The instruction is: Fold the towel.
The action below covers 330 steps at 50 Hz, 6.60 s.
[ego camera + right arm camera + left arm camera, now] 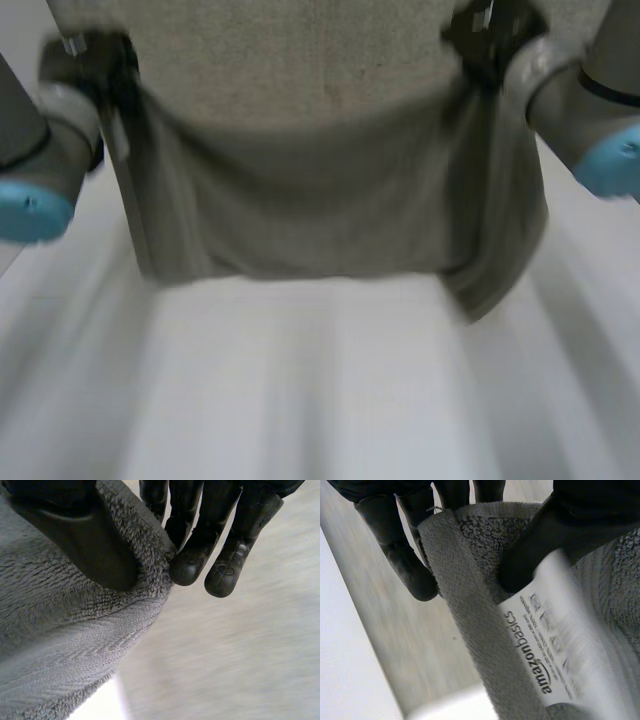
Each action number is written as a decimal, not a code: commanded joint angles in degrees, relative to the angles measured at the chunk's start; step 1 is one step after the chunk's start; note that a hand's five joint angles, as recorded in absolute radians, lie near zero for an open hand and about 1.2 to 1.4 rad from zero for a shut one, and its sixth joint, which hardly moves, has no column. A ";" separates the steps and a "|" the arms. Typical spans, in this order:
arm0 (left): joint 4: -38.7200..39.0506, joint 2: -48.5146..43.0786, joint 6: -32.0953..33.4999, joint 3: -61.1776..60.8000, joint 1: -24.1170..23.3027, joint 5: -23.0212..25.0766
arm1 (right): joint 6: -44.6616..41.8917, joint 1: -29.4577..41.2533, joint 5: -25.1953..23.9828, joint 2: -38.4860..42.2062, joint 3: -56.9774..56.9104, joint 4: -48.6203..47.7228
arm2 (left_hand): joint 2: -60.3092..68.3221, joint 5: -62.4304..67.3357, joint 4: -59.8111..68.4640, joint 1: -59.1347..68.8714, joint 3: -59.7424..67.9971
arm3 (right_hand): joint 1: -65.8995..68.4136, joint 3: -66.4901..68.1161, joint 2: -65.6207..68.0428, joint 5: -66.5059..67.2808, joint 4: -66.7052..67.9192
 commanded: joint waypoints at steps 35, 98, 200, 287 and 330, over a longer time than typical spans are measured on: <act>32.17 10.52 8.36 -55.78 8.64 14.76 | 5.47 -0.02 -3.63 -12.22 61.14 -9.72 | -5.91 -13.61 -6.37 -1.06 -8.32 | 10.80 4.12 3.61 5.65 3.35; 36.04 14.21 8.19 -64.57 11.37 15.11 | 10.13 -17.25 -17.16 -23.92 83.93 -19.84 | -5.91 -13.61 -6.37 -1.06 -8.32 | -54.58 -61.26 -61.76 -59.73 -62.02; 36.04 13.86 8.27 -64.22 11.72 15.11 | 7.85 -22.18 -20.41 -17.51 86.48 -36.01 | -5.91 -13.61 -6.37 -1.06 -8.32 | -50.20 -56.88 -57.39 -55.36 -57.65; 36.04 13.86 8.36 -64.48 11.37 15.11 | 9.61 -22.79 -21.64 -17.24 88.41 -31.37 | -5.91 -13.61 -6.37 -1.06 -8.32 | -55.42 -62.10 -62.60 -60.57 -62.86; 36.13 13.77 8.45 -64.48 11.19 15.11 | 10.75 -21.30 -17.25 -16.10 85.51 -39.35 | -5.91 -13.61 -6.37 -1.06 -8.32 | -49.54 -56.22 -56.73 -54.70 -56.99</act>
